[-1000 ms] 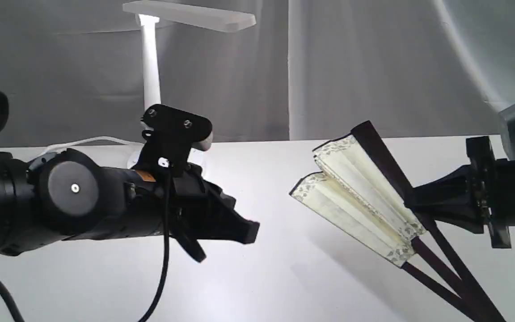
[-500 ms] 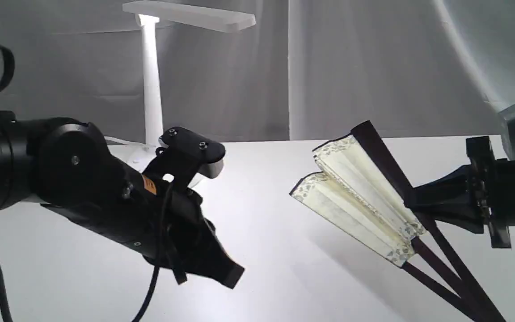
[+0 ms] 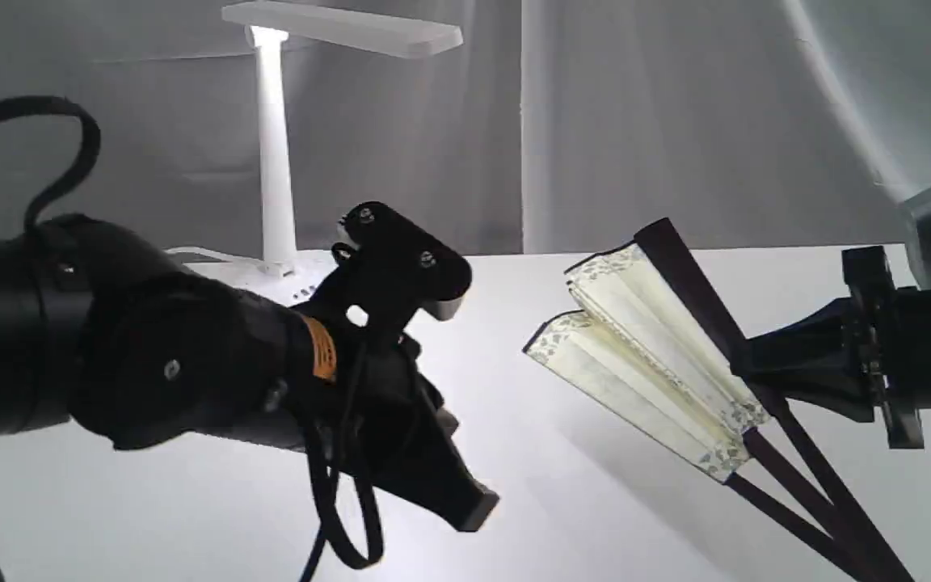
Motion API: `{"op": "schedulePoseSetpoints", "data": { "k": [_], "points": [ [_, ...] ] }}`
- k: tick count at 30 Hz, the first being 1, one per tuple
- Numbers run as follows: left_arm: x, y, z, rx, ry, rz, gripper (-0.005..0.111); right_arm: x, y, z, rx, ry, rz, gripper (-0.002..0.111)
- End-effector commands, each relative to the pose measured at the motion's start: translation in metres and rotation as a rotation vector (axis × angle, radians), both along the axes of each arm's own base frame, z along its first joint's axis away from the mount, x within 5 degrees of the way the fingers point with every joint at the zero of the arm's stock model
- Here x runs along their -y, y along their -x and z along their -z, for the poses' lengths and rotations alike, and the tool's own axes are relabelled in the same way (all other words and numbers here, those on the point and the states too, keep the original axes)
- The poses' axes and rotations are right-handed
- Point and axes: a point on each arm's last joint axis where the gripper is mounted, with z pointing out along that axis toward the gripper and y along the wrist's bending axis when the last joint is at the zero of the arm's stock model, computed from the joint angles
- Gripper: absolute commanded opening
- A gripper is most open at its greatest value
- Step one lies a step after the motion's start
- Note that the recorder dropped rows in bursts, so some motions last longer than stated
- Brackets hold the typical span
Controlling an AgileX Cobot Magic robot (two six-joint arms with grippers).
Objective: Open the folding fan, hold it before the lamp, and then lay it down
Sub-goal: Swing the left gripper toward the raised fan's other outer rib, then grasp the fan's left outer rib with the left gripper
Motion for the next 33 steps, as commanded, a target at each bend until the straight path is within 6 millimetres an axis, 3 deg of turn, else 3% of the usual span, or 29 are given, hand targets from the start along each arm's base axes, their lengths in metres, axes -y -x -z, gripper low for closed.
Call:
{"op": "schedulePoseSetpoints", "data": {
  "k": [1, 11, 18, 25, 29, 33],
  "points": [
    [0.002, 0.002, 0.002, 0.046, 0.106, -0.052, 0.000, 0.001, 0.001, -0.005, 0.025, -0.015, 0.006, 0.000],
    [-0.017, 0.020, 0.033, 0.260, 0.450, -0.143, 0.000, 0.001, 0.001, -0.005, 0.030, -0.008, -0.001, 0.000],
    [-0.031, 0.034, 0.034, 0.377, 0.730, -0.200, 0.004, 0.001, 0.001, -0.005, 0.035, -0.006, -0.003, 0.000],
    [-0.028, 0.030, 0.045, 0.288, 0.873, -0.282, 0.036, 0.001, 0.003, -0.004, 0.030, 0.007, -0.016, 0.000],
    [-0.026, 0.027, 0.063, 0.104, 1.002, -0.418, 0.053, 0.001, 0.003, -0.003, 0.028, 0.014, -0.023, 0.000],
    [-0.018, 0.020, 0.077, -0.068, 1.124, -0.537, 0.063, 0.001, 0.003, -0.003, 0.031, 0.013, -0.023, 0.000]
  ]
}}
